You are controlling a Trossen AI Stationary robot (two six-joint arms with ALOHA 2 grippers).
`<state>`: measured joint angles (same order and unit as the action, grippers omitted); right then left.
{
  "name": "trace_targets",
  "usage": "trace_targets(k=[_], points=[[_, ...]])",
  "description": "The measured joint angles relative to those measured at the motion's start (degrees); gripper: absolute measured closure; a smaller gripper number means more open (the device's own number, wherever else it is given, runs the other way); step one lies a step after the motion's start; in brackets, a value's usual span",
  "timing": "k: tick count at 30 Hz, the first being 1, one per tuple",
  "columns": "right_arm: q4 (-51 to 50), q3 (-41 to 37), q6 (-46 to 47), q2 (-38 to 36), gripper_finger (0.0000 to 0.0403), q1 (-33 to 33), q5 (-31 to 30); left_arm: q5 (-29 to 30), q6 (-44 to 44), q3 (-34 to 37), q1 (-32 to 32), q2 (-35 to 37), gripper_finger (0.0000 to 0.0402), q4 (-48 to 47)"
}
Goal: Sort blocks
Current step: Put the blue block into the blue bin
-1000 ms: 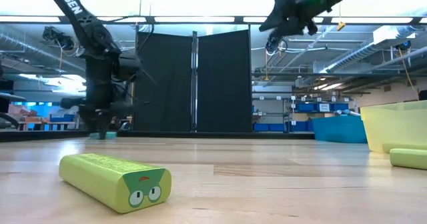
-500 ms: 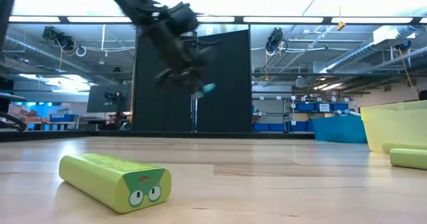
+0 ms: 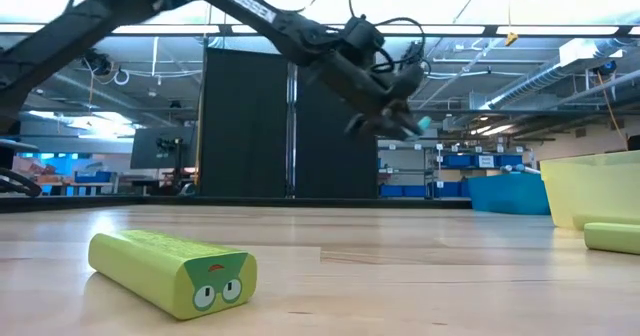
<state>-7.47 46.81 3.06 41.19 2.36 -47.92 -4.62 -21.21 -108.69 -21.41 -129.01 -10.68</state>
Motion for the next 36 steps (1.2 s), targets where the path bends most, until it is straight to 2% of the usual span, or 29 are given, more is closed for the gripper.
trace_targets(k=[3,7,9,12,20,27,32,36], points=[[-10.3,0.0,7.0,0.1,0.0144,0.9,-4.1,0.1,1.8,-3.7,0.3,-2.4,0.0301,0.2],[-24.1,-1.1,23.7,0.9,0.0144,1.0,-7.0,6.0,7.3,-3.9,1.8,-2.8,0.0301,1.9],[-25.1,-3.7,28.9,0.9,0.0142,1.1,-7.1,8.8,10.2,-3.9,2.9,-2.8,0.0301,3.0],[-21.4,-7.8,32.2,0.8,0.0138,0.6,-6.2,11.3,13.6,-3.9,4.2,-2.8,0.0301,4.8],[-14.7,-13.0,34.2,0.8,0.0142,-5.5,-0.2,18.6,21.6,-3.9,7.8,-2.6,0.0301,9.5],[-11.3,-13.0,30.7,0.0,0.0137,-12.1,3.4,16.5,20.5,-3.9,7.4,-2.5,0.0301,12.1],[-7.2,-13.0,28.3,0.2,0.0136,-17.7,12.1,14.6,19.5,-3.9,7.2,-2.4,0.0301,13.1],[-3.9,-13.0,26.7,1.6,0.0144,-21.6,16.4,14.3,19.5,-3.9,7.2,-2.4,0.0301,13.9]])
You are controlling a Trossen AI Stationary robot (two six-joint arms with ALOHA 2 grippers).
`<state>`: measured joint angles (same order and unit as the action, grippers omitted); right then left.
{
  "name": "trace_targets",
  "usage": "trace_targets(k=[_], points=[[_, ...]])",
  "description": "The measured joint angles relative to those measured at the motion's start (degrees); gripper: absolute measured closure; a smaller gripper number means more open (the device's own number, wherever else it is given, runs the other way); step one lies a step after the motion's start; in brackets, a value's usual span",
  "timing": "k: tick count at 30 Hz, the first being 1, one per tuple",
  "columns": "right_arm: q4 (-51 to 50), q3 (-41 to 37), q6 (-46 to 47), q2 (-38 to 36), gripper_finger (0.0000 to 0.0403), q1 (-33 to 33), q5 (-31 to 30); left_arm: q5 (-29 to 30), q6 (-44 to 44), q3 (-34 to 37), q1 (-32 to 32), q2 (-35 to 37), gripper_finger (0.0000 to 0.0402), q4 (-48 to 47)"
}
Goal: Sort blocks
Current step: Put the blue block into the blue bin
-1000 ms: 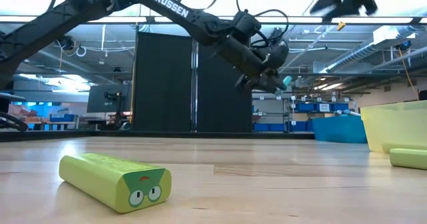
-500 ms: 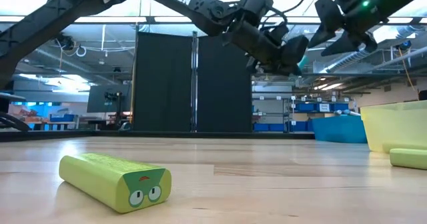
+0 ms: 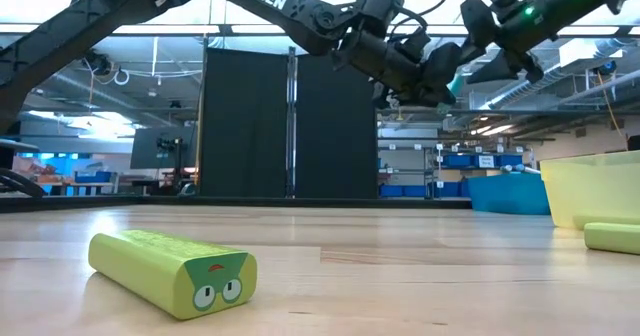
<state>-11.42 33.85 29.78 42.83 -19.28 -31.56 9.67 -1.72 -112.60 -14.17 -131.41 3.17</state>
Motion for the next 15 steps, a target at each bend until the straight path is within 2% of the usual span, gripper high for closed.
trace_targets(k=[4,8,11,15], points=[[3.1,0.0,-0.8,1.8,0.0155,-3.5,5.9,-0.2,0.0,0.0,0.4,0.0,0.0301,1.3],[4.4,0.0,-0.8,3.3,0.0178,-5.0,7.3,-0.3,0.0,0.0,0.4,0.0,0.0301,1.3],[5.5,0.0,-0.9,3.7,0.0215,-5.2,7.2,-0.3,0.0,0.0,0.4,0.0,0.0301,1.3],[6.6,0.0,-0.9,3.7,0.0291,-5.2,6.9,-0.3,0.0,0.0,0.4,0.1,0.0301,1.4]])
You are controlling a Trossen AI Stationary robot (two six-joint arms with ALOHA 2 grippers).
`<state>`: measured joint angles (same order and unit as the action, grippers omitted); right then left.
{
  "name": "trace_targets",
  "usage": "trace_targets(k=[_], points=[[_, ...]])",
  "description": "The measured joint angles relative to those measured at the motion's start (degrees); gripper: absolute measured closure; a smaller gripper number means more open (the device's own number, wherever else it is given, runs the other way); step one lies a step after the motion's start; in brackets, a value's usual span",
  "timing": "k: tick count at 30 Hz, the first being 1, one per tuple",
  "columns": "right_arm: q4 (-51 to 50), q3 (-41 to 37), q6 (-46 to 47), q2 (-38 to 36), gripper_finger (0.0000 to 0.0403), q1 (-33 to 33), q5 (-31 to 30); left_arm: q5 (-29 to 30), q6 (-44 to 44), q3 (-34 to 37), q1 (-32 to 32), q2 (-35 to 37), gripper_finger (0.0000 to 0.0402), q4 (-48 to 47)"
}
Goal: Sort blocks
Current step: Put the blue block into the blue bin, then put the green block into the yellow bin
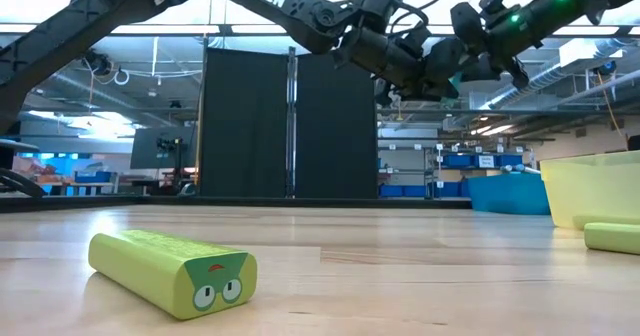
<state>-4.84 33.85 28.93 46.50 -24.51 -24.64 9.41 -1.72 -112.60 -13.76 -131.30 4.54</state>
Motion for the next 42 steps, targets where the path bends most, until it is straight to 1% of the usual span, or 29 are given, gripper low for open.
trace_targets(k=[2,3,9,13,14,15,19,21,23,25,27,30,34,37,38,39,42], points=[[0.5,0.0,0.3,0.0,0.0328,0.0,-0.3,0.4,0.0,0.0,0.0,0.0,0.0301,0.2],[0.3,0.0,0.3,0.0,0.0331,0.0,-0.3,0.4,0.0,0.0,0.0,0.0,0.0301,0.1],[0.6,0.0,-0.4,0.0,0.0331,0.0,-0.7,0.2,0.0,0.0,0.0,0.0,0.0301,0.1],[0.9,0.0,-0.5,-0.2,0.0331,0.1,-2.1,0.0,0.0,-0.1,0.0,0.0,0.0301,-0.5],[0.8,-0.1,-0.7,-0.3,0.0331,0.1,-2.3,0.0,0.0,-0.2,0.0,0.0,0.0293,-1.1],[0.7,-0.1,-0.8,-0.6,0.0331,0.2,-2.3,0.0,-0.2,-0.3,0.0,0.1,0.0274,-2.0],[0.4,0.1,-2.3,-1.6,0.0331,-0.2,-10.2,0.6,-1.8,0.1,-0.3,0.0,0.0166,-10.8],[-2.3,0.1,-2.4,-1.7,0.0331,-0.4,-12.4,0.6,-1.9,0.2,-0.4,-0.1,0.0122,-13.4],[-5.2,0.0,-2.3,-1.7,0.0331,-1.4,-14.4,1.5,-2.0,0.8,-0.4,0.2,0.0093,-13.7],[-7.5,0.0,-1.7,-1.6,0.0331,-2.9,-16.3,1.7,-2.4,2.0,-0.1,0.8,0.0081,-14.5],[-10.6,0.0,-1.7,-1.2,0.0331,-4.0,-18.0,1.7,-2.7,2.8,0.6,1.0,0.008,-16.4],[-13.8,0.0,-1.7,-0.9,0.0331,-6.2,-21.2,1.7,-2.7,4.2,2.0,2.1,0.0091,-19.7],[-18.1,0.0,0.2,-0.4,0.0331,-9.6,-20.4,3.5,-2.1,7.9,4.9,5.6,0.0115,-22.1],[-22.0,0.0,2.1,-0.3,0.0329,-11.6,-20.0,5.0,-1.8,12.6,8.4,8.5,0.0132,-23.5],[-22.6,0.0,2.3,-0.3,0.0318,-12.2,-20.4,5.8,-1.9,14.4,9.6,9.7,0.0136,-23.4],[-23.1,0.0,2.3,-0.3,0.0299,-12.6,-20.6,6.7,-1.9,16.3,10.8,11.1,0.0139,-23.6],[-23.0,0.0,1.4,-0.3,0.0215,-14.0,-20.7,8.9,-3.5,22.2,14.4,15.5,0.0145,-23.2]])
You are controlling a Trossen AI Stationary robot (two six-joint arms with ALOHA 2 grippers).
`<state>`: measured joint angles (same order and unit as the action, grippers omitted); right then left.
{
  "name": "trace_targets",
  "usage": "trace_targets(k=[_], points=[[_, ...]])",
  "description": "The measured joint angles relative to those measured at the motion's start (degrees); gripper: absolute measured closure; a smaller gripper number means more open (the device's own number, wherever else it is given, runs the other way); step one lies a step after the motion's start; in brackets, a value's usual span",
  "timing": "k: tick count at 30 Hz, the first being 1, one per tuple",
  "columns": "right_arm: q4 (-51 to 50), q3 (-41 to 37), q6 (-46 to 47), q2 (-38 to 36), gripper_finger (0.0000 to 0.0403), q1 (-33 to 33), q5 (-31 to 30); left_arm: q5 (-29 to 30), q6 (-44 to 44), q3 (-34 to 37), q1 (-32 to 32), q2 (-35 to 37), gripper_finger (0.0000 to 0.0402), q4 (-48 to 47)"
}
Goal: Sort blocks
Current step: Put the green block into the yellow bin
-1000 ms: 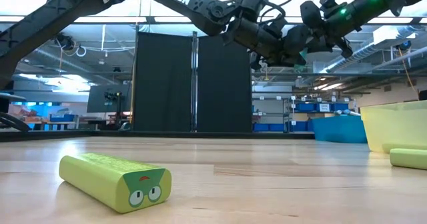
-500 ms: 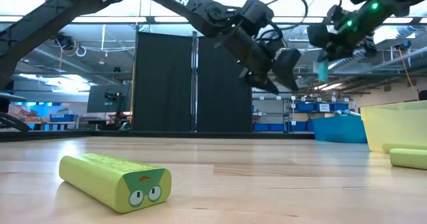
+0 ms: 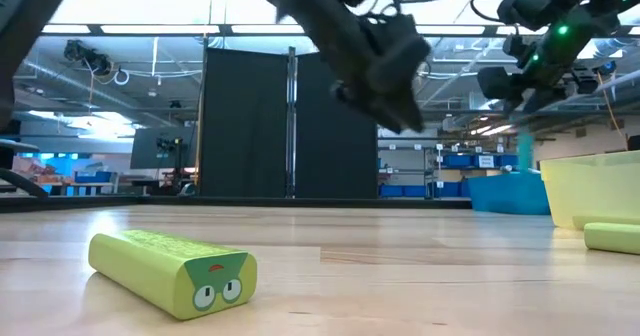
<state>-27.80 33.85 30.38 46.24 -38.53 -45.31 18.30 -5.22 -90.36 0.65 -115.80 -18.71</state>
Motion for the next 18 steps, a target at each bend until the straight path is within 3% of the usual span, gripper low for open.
trace_targets(k=[4,8,15,18], points=[[2.5,0.0,-2.9,0.0,0.012,-0.9,0.3,3.2,-3.9,8.2,4.7,5.6,0.0145,-0.8],[5.4,0.0,-3.3,-0.4,0.0066,-0.3,5.6,4.3,-7.2,14.1,9.6,9.9,0.0145,-0.9],[15.0,0.0,-8.3,-2.6,0.0055,8.6,26.1,4.3,-10.3,17.3,16.3,10.5,0.0144,-4.3],[16.7,0.0,-9.0,-3.3,0.0063,14.9,31.9,4.3,-12.1,17.7,18.1,10.4,0.0144,-7.2]])
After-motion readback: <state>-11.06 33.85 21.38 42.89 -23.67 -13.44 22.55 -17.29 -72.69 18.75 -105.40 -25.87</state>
